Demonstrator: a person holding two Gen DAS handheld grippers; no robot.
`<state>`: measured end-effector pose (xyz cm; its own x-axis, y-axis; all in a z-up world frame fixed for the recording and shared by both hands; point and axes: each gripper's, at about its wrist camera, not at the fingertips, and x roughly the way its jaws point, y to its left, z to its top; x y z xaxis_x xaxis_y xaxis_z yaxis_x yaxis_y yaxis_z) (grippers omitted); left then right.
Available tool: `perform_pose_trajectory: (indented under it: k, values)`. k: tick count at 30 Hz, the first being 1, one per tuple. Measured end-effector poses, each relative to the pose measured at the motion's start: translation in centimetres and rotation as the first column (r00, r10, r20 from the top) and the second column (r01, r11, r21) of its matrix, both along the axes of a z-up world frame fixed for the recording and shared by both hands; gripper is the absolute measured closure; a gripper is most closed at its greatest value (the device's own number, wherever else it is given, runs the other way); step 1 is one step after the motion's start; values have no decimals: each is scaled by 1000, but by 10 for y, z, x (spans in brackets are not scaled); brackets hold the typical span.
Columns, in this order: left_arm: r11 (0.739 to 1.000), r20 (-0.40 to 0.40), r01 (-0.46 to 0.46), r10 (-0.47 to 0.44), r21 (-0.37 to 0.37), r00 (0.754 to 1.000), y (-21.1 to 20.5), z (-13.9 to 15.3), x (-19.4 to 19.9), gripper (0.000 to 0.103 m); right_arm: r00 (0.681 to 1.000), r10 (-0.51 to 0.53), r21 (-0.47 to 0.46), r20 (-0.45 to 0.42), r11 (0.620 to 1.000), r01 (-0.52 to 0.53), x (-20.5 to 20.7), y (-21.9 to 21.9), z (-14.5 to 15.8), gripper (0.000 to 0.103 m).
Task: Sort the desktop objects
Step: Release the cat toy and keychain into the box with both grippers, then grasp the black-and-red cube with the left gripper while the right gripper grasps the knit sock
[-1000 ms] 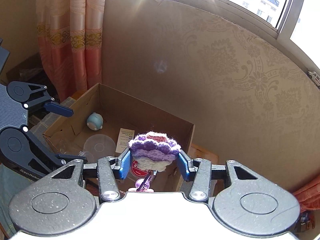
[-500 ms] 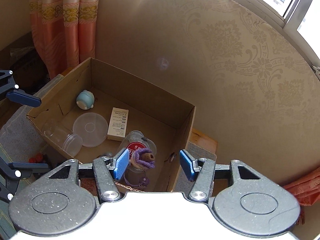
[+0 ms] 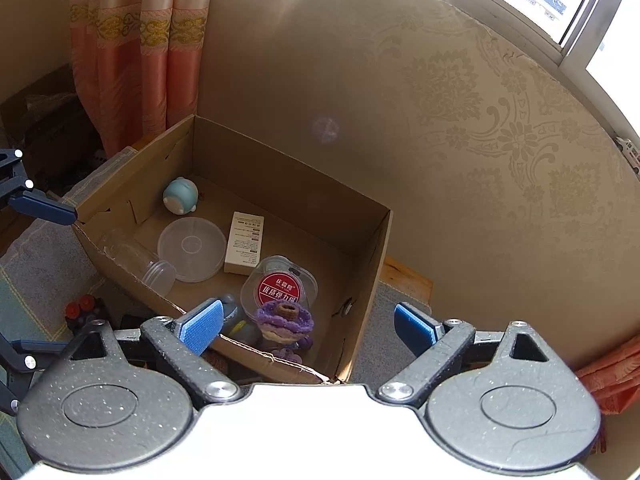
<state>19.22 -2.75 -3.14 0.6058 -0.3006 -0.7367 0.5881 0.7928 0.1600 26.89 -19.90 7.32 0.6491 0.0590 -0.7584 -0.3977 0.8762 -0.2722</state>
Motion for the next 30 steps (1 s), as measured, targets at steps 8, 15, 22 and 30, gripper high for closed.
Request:
perform_pose_trajectory:
  k: [8,15,22,30]
  values:
    - [1000,-47,-3,4,26,999,8,-15,-19,9,1000,23,22,-2,999,-23,-27,-1,-6,7]
    - [995,-67,-94,94,17,993,17,-17,-22,9,1000,21,68,-5,997,-20,-48,-4,-15,7]
    - [980,-113,-201,198,-15,974,22,-27,-24,9,999,-49,139,5,989,48,-70,-14,-28,1]
    - [953,-150,-299,290,-43,945,24,-46,-24,9,992,-118,191,-46,974,125,-92,-20,-52,1]
